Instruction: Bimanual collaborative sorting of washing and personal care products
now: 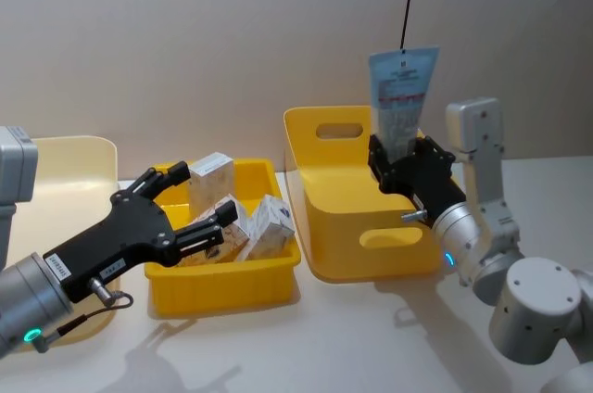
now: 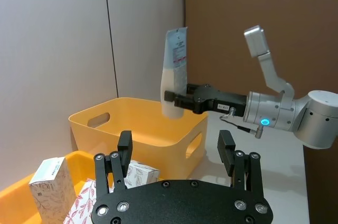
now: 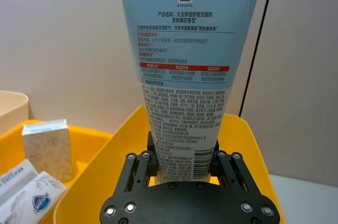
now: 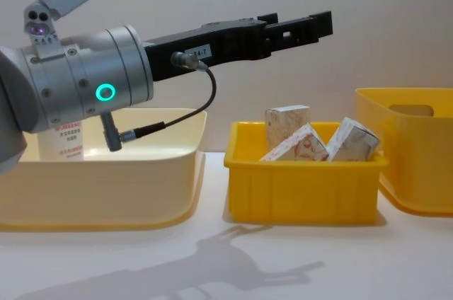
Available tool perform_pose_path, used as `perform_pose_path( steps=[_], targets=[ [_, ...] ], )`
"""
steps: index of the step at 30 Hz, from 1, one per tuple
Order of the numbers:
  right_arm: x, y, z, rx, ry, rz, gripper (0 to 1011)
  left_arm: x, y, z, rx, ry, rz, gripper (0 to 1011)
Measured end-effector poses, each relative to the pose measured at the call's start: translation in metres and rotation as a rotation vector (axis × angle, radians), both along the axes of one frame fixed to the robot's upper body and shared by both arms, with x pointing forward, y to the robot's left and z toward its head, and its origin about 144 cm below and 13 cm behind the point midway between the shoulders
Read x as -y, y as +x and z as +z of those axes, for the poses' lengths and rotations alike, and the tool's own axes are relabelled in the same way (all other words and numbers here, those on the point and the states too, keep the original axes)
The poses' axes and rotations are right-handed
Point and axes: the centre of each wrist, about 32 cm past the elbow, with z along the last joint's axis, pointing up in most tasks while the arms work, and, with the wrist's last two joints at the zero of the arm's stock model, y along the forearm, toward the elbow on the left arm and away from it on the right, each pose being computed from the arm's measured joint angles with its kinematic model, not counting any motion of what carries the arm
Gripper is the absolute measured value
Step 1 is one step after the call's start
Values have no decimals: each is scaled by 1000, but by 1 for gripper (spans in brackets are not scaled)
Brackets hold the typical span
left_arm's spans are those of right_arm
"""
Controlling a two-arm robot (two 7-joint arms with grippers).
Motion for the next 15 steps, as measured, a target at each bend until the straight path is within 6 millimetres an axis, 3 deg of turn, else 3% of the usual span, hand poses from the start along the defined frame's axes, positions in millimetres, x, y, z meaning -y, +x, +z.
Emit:
perform_pose_path(
  steps=[15],
  targets=[
    [-9, 9, -2, -87, -32, -54, 510, 0, 0, 0, 0, 0, 0, 1003]
  ],
)
